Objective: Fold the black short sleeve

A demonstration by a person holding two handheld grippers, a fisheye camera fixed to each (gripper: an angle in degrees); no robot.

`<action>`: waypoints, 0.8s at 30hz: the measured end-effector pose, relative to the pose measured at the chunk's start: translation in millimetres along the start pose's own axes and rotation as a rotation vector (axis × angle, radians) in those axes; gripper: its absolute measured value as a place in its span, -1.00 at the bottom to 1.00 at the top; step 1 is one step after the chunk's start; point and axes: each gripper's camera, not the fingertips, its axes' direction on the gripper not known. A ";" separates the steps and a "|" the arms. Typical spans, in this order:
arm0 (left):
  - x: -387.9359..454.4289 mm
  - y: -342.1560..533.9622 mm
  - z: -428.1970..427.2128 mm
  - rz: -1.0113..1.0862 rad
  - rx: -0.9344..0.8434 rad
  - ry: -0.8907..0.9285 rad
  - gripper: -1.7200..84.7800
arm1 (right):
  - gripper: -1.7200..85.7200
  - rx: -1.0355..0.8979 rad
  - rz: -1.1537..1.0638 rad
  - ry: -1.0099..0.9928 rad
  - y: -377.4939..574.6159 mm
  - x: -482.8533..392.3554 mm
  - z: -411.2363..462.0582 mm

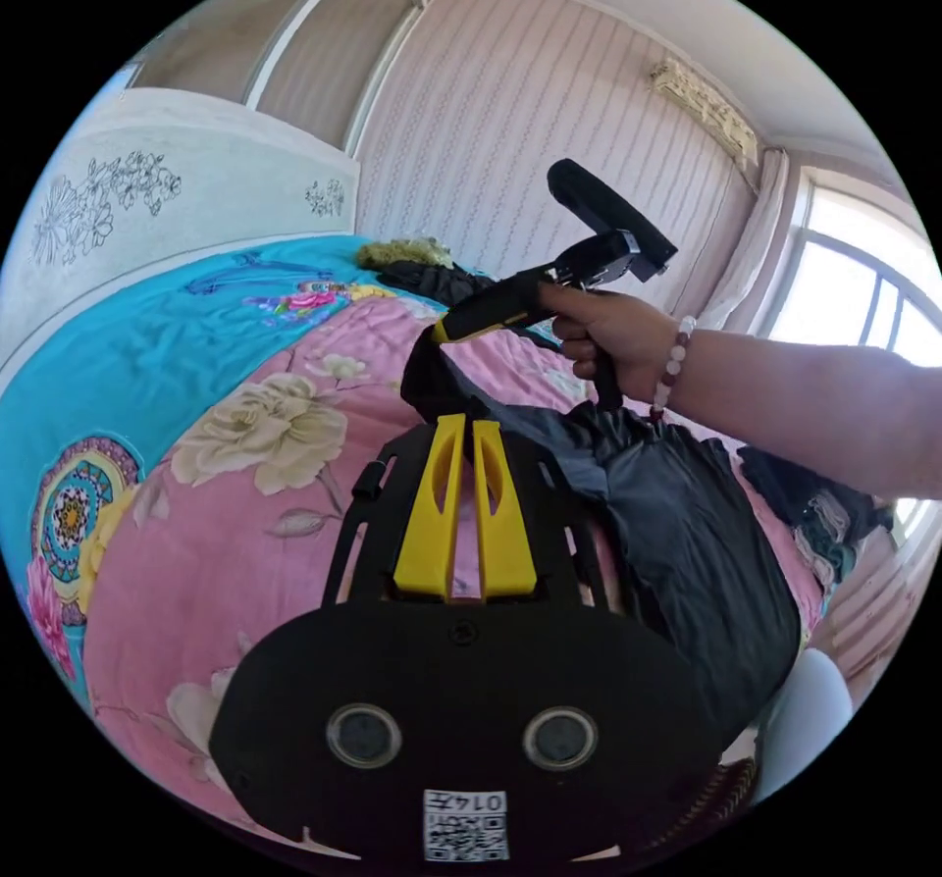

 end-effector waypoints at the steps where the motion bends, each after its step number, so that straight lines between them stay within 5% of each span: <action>1: -6.3 -0.9 2.2 -0.017 -0.010 0.013 -0.98 | -0.96 -0.012 -0.001 0.004 -3.0 -1.6 5.8; 10: -50.3 1.2 54.1 -0.130 -0.220 0.036 -0.98 | -0.93 -0.184 0.031 -0.080 -9.8 -8.7 58.9; 19: -38.0 10.9 67.3 -0.132 -0.225 -0.136 -0.98 | -0.81 -0.048 0.011 -0.062 -0.7 2.7 -0.2; 24: -41.3 26.9 72.6 -0.206 -0.206 -0.130 -0.98 | -0.72 0.080 0.038 -0.241 41.4 16.3 -46.5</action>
